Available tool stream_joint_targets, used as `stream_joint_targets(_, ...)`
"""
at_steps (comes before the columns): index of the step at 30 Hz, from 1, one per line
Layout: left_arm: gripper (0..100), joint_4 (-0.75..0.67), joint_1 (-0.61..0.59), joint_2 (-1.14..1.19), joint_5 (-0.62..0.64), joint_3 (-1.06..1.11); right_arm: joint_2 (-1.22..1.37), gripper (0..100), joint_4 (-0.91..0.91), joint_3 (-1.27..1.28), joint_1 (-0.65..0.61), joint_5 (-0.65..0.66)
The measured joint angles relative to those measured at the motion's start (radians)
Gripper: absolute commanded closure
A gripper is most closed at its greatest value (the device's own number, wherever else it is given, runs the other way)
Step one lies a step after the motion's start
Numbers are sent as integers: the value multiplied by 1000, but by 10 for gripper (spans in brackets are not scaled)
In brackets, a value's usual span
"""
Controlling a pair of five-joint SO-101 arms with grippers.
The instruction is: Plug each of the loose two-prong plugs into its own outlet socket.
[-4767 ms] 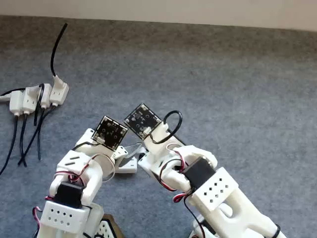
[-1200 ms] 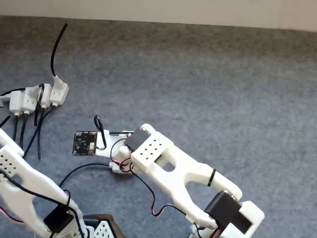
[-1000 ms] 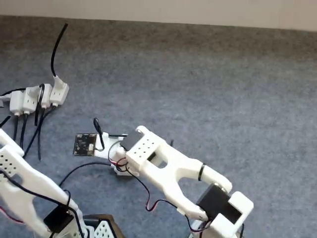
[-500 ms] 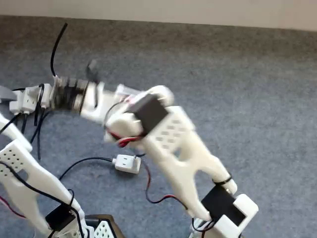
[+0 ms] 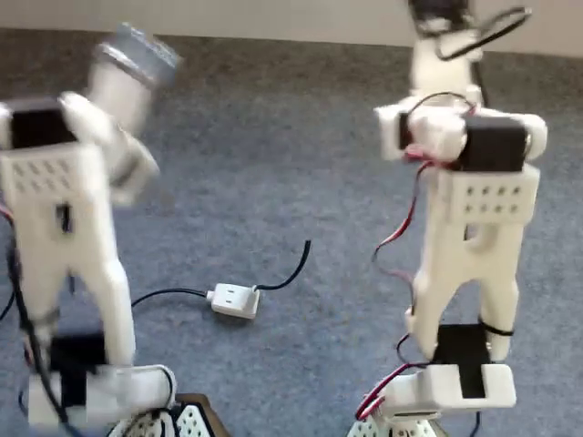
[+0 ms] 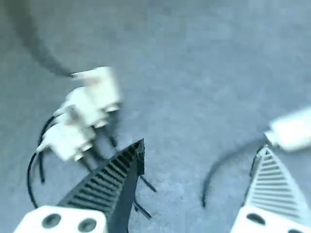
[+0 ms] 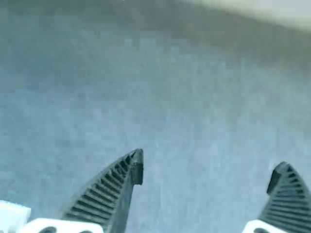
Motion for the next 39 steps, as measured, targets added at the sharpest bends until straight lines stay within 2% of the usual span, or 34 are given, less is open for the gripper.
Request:
stream_joint_targets(3,656,-112,86,-184,-89,347,-6,610,-28,255,17,-5)
stream_joint_targets(6,656,-267,127,-292,-147,631,-69,610,-175,529,17,-8)
stream_joint_targets(11,656,-417,183,-374,-269,918,-261,610,-474,1020,21,-11)
stream_joint_targets(17,656,-517,327,-384,-319,1039,-408,610,-755,1496,20,-11)
stream_joint_targets(21,654,-623,404,-384,-321,1096,-460,610,-873,1654,20,-11)
stream_joint_targets(25,653,-756,413,-384,-325,1146,-535,610,-945,1771,20,-11)
stream_joint_targets(34,653,-911,414,-384,-325,1218,-895,610,-987,2028,20,-12)
stream_joint_targets(39,655,-988,422,-384,-325,1321,-1065,610,-922,2111,20,26)
